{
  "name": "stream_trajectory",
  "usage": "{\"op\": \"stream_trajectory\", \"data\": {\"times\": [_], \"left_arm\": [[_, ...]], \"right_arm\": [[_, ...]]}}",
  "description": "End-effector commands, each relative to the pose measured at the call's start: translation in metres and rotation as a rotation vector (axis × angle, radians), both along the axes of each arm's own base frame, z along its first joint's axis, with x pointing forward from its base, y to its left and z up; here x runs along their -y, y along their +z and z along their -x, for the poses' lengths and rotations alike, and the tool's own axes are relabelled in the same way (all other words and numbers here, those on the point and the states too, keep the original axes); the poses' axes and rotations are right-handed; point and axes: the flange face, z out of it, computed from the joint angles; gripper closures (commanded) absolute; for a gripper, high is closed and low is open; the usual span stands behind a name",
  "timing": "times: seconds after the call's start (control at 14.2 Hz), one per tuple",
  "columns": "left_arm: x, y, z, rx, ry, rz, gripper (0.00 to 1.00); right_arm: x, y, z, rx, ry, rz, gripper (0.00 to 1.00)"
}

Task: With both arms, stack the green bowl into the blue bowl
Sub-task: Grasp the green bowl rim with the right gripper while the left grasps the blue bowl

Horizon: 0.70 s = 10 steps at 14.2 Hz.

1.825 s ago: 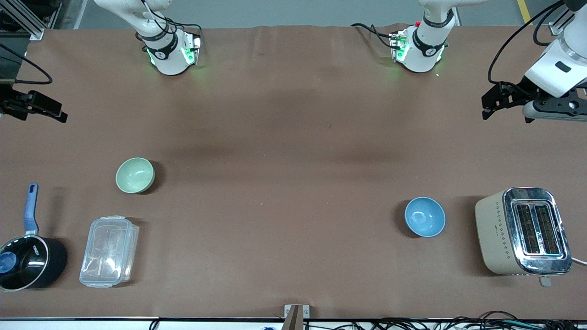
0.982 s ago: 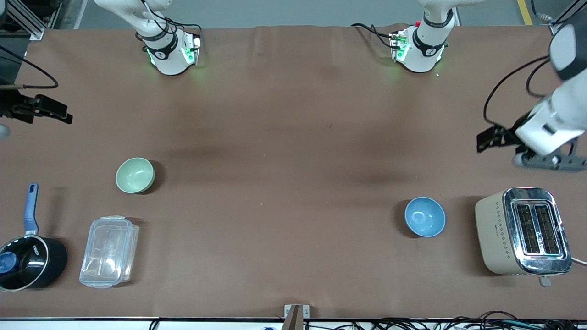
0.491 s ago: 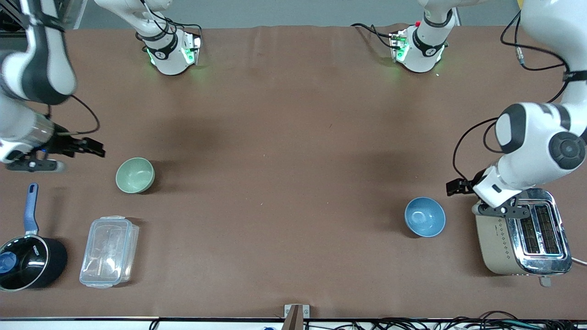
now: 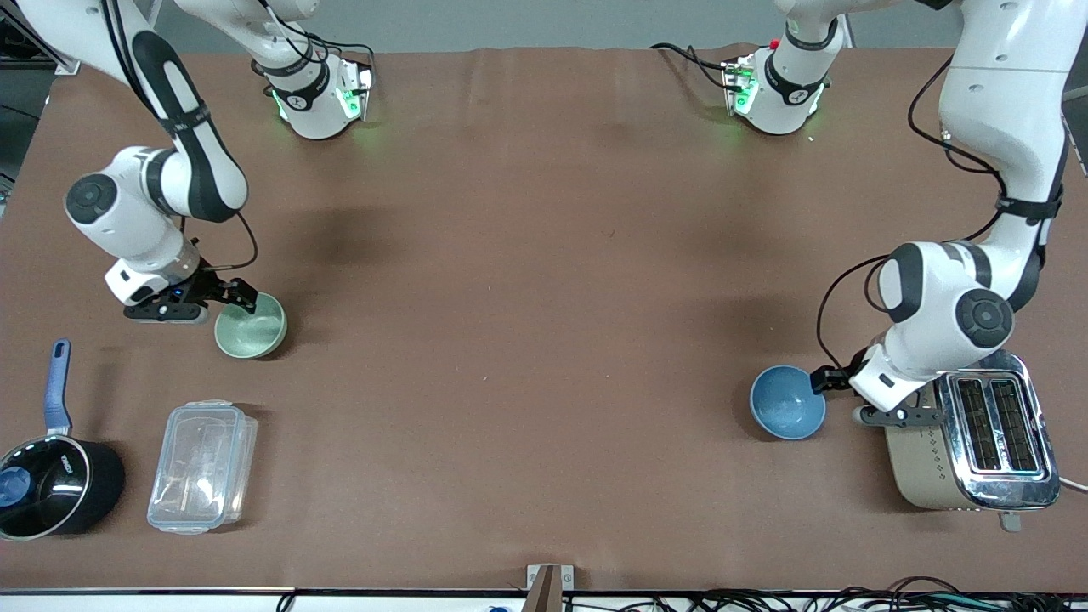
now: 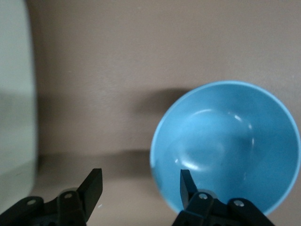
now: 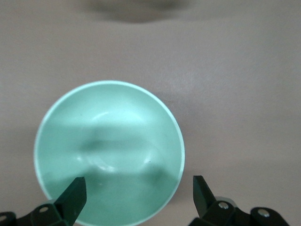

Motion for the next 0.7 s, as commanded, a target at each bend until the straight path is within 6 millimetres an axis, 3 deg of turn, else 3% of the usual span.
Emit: {"op": "stream_trajectory", "data": {"times": [0.0, 0.28, 0.49, 0.63], "left_arm": [[0.012, -0.009, -0.010, 0.010, 0.032, -0.004, 0.51], [0.014, -0.022, -0.013, 0.004, 0.070, 0.011, 0.86], [0.021, -0.011, -0.016, 0.018, 0.120, 0.023, 0.98], [0.047, 0.009, -0.018, 0.036, 0.114, 0.044, 0.99]], "right_arm": [[0.002, -0.008, 0.002, -0.013, 0.016, 0.010, 0.00], [0.001, -0.021, 0.004, -0.032, 0.018, 0.010, 0.17], [0.001, -0.029, 0.005, -0.029, 0.018, 0.012, 0.54], [0.001, -0.029, 0.004, -0.030, 0.017, 0.011, 0.82]]}}
